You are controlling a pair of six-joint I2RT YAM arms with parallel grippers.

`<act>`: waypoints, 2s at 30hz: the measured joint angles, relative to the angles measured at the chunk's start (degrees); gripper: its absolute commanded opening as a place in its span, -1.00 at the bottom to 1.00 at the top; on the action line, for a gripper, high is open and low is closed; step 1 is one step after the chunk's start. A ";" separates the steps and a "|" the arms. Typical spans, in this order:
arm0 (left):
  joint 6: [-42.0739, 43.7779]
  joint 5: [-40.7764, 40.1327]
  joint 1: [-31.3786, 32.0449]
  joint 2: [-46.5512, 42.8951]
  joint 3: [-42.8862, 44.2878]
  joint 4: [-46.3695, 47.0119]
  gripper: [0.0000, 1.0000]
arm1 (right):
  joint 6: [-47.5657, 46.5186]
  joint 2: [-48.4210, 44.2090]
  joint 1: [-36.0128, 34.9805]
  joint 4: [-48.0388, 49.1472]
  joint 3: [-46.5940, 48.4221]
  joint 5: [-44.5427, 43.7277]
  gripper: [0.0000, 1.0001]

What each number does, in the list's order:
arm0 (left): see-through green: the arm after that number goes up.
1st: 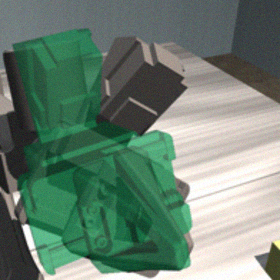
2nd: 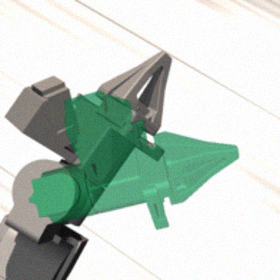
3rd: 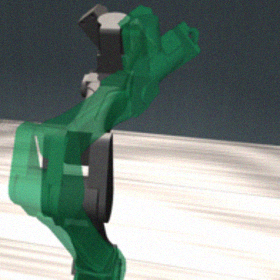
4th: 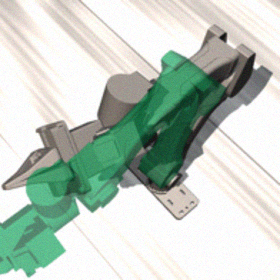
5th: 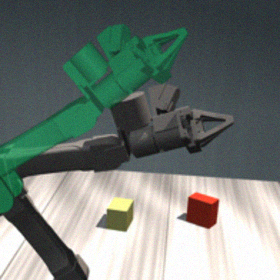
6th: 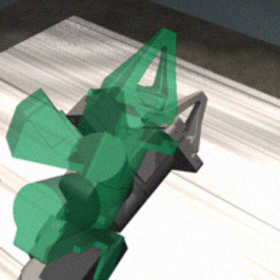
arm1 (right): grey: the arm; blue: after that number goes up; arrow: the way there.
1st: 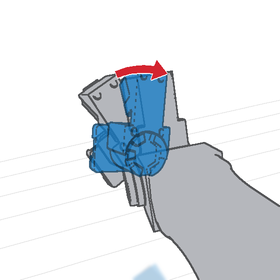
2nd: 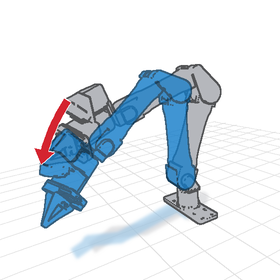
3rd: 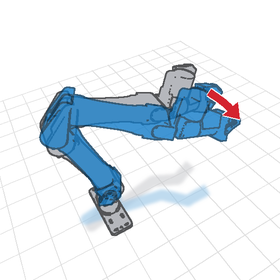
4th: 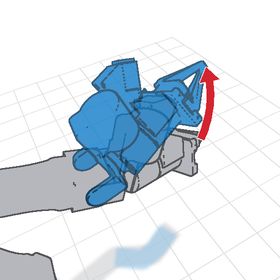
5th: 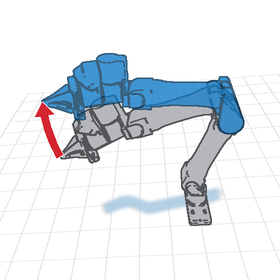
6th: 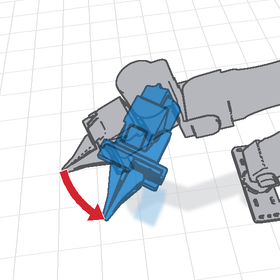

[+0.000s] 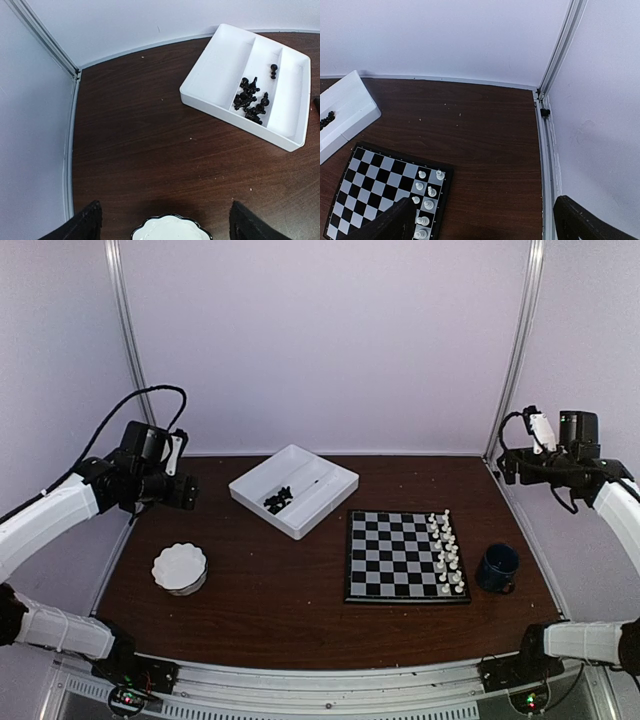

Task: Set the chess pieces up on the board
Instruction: Adjust the chessboard at the center of the board.

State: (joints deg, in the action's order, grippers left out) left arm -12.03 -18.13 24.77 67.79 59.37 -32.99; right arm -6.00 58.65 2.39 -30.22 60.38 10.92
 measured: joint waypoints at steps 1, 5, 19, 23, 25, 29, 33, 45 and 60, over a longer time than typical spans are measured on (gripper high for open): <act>0.00 1.38 -0.96 0.24 -0.07 0.46 0.66 | 0.00 0.83 0.00 0.00 0.00 0.31 0.99; 0.00 7.04 -4.70 1.68 -0.46 3.02 0.53 | -0.96 3.89 0.00 -0.09 0.02 2.62 0.97; -0.81 25.97 -0.46 20.74 7.48 6.05 0.42 | -17.42 7.74 -18.14 -5.92 -1.51 7.56 0.41; -3.30 28.96 4.90 31.23 17.29 6.36 0.50 | -22.27 8.57 -27.08 -9.29 -3.04 8.33 0.16; -4.55 30.21 7.52 36.83 23.39 6.60 0.52 | -24.37 8.87 -30.05 -10.71 -3.76 8.74 0.06; -6.54 32.30 12.48 47.82 36.39 7.19 0.53 | -28.04 8.85 -34.38 -13.70 -5.66 8.83 -0.05; -8.22 34.10 16.79 59.45 51.49 7.13 0.55 | -31.15 8.15 -37.00 -16.22 -8.61 8.17 -0.10; -11.93 34.03 21.29 84.56 80.63 5.27 0.66 | -36.48 9.49 -45.68 -17.20 -17.16 -0.96 0.01; -10.16 32.04 21.27 89.81 83.78 4.22 0.68 | -37.27 13.92 -50.23 -11.52 -19.61 -7.41 0.07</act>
State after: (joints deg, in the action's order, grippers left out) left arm -22.20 13.91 46.04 157.60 143.15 -28.77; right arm -43.27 72.58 -47.83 -41.74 40.77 3.51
